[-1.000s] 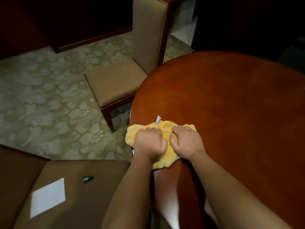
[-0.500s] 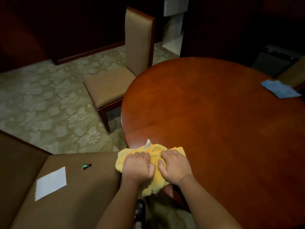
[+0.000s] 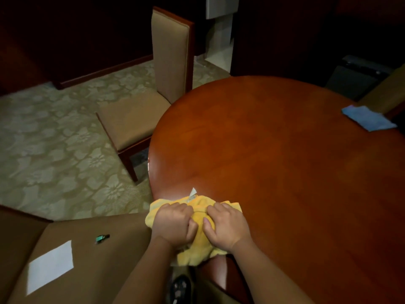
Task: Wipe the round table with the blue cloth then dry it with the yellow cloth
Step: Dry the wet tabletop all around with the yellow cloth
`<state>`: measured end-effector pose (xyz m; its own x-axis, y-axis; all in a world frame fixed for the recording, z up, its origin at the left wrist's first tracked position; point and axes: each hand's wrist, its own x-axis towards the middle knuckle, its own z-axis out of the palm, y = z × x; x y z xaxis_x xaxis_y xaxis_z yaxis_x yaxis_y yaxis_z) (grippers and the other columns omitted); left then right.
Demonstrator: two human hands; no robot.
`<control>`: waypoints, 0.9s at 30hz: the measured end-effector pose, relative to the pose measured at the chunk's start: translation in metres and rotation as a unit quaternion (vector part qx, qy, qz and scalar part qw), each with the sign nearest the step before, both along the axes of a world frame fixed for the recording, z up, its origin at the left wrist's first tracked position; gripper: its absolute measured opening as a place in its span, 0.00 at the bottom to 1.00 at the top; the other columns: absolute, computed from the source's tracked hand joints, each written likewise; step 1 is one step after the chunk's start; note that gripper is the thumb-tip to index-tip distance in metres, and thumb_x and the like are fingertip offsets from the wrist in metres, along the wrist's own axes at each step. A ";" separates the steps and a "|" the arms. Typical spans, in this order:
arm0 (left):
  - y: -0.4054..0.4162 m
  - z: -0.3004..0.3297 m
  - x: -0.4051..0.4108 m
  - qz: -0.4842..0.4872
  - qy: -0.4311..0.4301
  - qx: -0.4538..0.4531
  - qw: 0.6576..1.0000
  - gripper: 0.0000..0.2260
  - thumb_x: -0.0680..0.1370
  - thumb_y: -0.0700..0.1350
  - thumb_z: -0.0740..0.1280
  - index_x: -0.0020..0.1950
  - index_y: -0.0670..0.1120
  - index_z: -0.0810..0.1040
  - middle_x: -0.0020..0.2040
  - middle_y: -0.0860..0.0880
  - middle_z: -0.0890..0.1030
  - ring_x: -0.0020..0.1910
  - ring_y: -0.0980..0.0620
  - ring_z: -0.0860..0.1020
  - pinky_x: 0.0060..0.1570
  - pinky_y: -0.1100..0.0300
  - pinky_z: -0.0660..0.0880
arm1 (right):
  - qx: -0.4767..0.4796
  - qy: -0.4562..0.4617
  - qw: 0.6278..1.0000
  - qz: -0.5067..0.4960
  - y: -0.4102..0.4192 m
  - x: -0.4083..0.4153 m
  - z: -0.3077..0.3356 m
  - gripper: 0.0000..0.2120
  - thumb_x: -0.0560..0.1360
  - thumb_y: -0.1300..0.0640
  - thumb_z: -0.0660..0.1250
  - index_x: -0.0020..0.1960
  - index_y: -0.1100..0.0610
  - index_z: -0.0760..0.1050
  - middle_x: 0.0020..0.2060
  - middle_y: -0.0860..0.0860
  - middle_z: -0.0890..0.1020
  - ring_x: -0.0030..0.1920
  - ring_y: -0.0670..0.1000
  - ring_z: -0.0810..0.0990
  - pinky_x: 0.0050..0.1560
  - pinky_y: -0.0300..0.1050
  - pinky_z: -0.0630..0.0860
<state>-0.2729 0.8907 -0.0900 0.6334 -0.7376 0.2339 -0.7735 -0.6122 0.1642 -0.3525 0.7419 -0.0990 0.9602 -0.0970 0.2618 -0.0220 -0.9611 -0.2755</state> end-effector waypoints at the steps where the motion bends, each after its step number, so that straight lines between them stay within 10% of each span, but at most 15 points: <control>1: -0.002 0.001 0.006 -0.001 0.004 -0.001 1.000 0.09 0.65 0.49 0.57 0.29 0.46 0.70 0.26 0.49 0.73 0.24 0.46 0.72 0.26 0.58 0.66 | 0.000 0.000 1.000 -0.002 -0.002 0.006 0.000 0.13 0.70 0.46 0.57 0.36 0.53 0.74 0.31 0.49 0.76 0.33 0.52 0.77 0.29 0.41 0.72; 27: -0.106 0.009 0.212 -0.084 0.044 0.008 0.995 0.11 0.66 0.49 0.57 0.27 0.45 0.72 0.24 0.48 0.72 0.22 0.48 0.70 0.26 0.61 0.63 | -0.008 -0.001 0.995 -0.097 -0.089 0.190 0.005 0.15 0.71 0.47 0.56 0.38 0.55 0.76 0.31 0.50 0.77 0.33 0.52 0.77 0.28 0.41 0.72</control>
